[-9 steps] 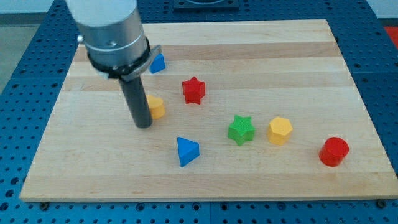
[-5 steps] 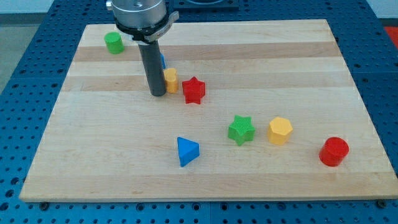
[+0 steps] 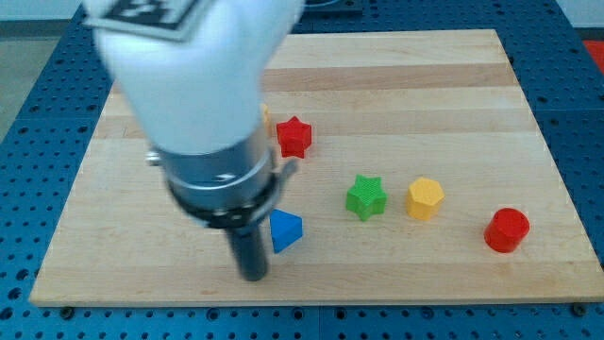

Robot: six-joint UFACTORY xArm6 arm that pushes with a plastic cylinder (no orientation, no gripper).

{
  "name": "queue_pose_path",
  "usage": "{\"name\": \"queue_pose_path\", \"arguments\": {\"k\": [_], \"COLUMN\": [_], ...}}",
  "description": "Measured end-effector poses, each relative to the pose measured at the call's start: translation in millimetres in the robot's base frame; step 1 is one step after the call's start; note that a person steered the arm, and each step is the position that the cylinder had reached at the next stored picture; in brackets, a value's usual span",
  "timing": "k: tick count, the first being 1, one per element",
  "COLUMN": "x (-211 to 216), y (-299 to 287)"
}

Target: Keep blue triangle in between green star and red star

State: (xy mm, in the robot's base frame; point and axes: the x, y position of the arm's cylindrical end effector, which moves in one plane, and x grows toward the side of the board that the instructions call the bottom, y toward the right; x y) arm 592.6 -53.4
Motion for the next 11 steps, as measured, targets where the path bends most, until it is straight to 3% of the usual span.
{"name": "queue_pose_path", "arguments": {"k": [2, 4, 5, 7, 8, 9, 11], "x": [-12, -65, -64, 7, -6, -66, -69], "y": [20, 61, 63, 58, 41, 36, 32]}}
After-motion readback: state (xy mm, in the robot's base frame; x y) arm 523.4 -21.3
